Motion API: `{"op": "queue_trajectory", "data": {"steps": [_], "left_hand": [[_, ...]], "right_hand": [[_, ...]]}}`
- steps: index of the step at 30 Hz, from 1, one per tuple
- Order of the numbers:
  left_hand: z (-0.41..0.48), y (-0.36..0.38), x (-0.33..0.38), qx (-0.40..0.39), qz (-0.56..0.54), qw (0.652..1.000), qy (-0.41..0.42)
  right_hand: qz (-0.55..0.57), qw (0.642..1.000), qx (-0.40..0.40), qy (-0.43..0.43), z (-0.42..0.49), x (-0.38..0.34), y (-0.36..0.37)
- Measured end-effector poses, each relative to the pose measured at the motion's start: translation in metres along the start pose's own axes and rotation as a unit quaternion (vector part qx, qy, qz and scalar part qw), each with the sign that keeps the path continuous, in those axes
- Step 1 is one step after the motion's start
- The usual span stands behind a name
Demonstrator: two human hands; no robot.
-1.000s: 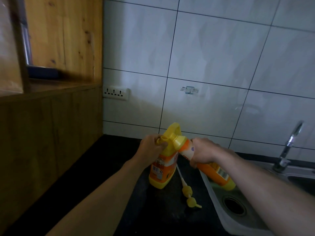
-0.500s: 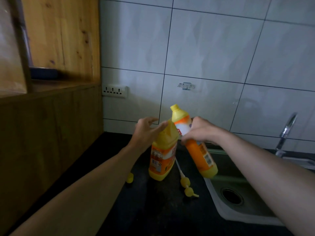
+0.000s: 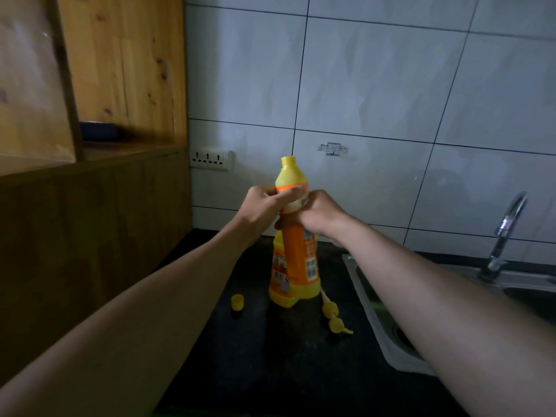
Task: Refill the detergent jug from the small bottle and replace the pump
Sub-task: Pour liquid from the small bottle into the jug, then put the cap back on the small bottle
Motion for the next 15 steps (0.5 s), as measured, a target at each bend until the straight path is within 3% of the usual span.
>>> {"op": "queue_trajectory", "data": {"steps": [6, 11, 15], "left_hand": [[-0.005, -0.009, -0.004, 0.019, 0.014, 0.999, -0.029], [-0.007, -0.023, -0.013, 0.056, 0.013, 0.998, -0.026], [-0.004, -0.029, -0.021, 0.076, 0.05, 0.996, -0.025]], "right_hand": [[0.022, 1.0, 0.007, -0.008, -0.002, 0.001, 0.025], [0.066, 0.997, -0.051, 0.0, 0.001, -0.003, 0.042], [0.039, 0.996, -0.082, 0.01, 0.004, 0.001, 0.052]]}}
Point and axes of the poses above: each hand's wrist, its own z-axis towards the middle knuckle, its own y-axis out of the palm, x = y × z, the point moved 1 cm from there along z, towards the middle knuckle, and after that the axes turned 5 degrees about -y, right-handed, at the moved point
